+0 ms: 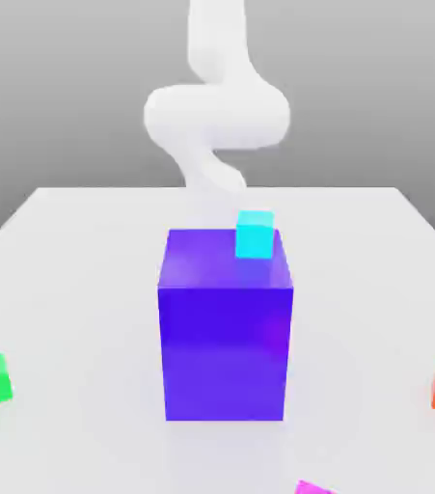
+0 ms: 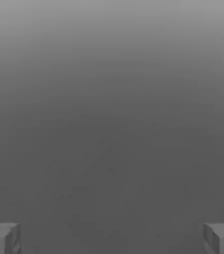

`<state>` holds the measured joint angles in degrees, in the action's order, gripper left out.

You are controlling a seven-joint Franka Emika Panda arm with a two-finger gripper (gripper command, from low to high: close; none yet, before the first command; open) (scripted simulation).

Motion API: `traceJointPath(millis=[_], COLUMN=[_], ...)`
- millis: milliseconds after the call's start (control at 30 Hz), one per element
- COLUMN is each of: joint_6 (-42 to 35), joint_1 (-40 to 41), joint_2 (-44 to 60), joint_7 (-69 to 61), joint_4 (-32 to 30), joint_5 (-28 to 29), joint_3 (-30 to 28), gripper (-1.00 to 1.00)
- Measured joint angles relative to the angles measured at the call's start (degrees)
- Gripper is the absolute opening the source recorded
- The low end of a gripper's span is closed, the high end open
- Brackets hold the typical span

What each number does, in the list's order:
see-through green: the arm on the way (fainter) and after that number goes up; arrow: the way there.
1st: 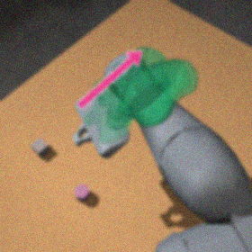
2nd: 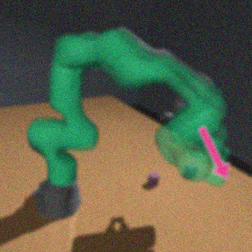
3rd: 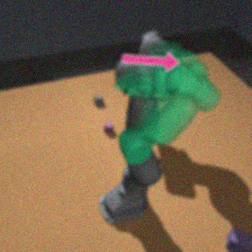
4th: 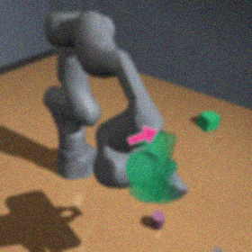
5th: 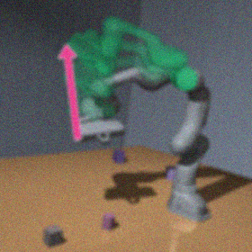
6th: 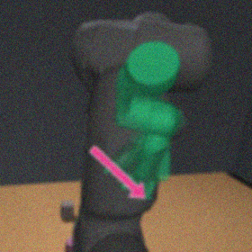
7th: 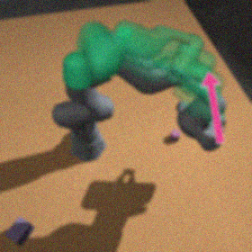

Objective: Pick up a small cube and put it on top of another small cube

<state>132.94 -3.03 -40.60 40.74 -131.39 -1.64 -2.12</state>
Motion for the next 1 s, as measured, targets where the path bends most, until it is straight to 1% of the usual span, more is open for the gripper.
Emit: traceJointPath(millis=[167,333,500,633,733,833,1000], joint_6=[2.4,4.6,6.8,8.8,10.5,12.3,15.7], joint_1=[-6.0,-10.5,-13.3,-14.8,-15.4,-15.7,-16.5], joint_2=[10.7,21.2,31.7,39.8,45.7,51.4,60.3], joint_7=[-10.6,-21.2,-31.6,-39.1,-43.9,-47.9,-52.6], joint_4=[0.8,1.6,2.4,3.0,3.3,3.6,4.0], joint_5=[-3.7,-7.7,-11.4,-13.2,-13.3,-12.3,-7.9], joint_3=[-4.1,-7.1,-8.1,-7.6,-7.1,-6.6,-6.3], gripper=[0.00,0.00,0.00,0.00,0.00,0.00,0.00])
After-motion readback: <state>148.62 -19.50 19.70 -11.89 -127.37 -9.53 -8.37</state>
